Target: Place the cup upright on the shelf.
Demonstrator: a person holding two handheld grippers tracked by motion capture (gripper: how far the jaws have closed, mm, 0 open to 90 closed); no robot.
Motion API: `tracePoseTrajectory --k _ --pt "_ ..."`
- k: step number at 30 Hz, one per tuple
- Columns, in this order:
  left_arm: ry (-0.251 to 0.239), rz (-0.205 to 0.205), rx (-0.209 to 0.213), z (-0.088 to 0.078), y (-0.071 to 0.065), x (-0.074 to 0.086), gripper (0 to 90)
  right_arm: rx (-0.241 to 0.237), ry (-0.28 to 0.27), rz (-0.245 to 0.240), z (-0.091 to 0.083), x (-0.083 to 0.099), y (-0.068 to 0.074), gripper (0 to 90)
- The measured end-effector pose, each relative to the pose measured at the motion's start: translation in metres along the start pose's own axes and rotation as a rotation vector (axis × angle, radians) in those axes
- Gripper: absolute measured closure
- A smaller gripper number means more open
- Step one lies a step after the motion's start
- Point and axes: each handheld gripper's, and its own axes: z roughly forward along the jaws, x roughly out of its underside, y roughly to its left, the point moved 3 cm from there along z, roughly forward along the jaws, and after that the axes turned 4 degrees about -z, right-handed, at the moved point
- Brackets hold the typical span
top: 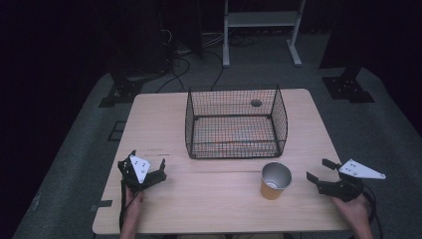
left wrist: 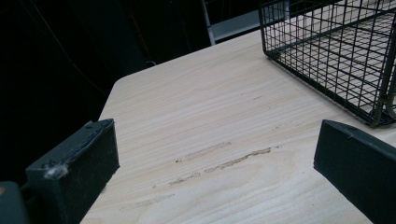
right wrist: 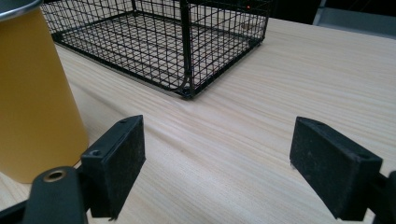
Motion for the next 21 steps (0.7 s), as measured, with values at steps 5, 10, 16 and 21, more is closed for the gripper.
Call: tracePoseTrajectory --k 5,10,16,21 --pt "0.001 0.002 -0.002 0.0 0.0 0.0 0.0 -0.009 0.011 0.003 0.0 0.002 0.0 16.3" --pt "0.0 0.001 0.0 0.0 0.0 0.0 0.0 -0.019 0.009 -0.001 -0.003 0.002 0.0 16.2" --pt "-0.001 0.006 0.005 -0.001 -0.001 0.0 0.0 -0.037 0.001 -0.027 -0.008 -0.003 0.009 15.0" --pt "-0.001 0.005 0.006 -0.001 -0.001 0.0 0.0 -0.061 -0.006 -0.04 -0.014 -0.004 0.018 14.9"
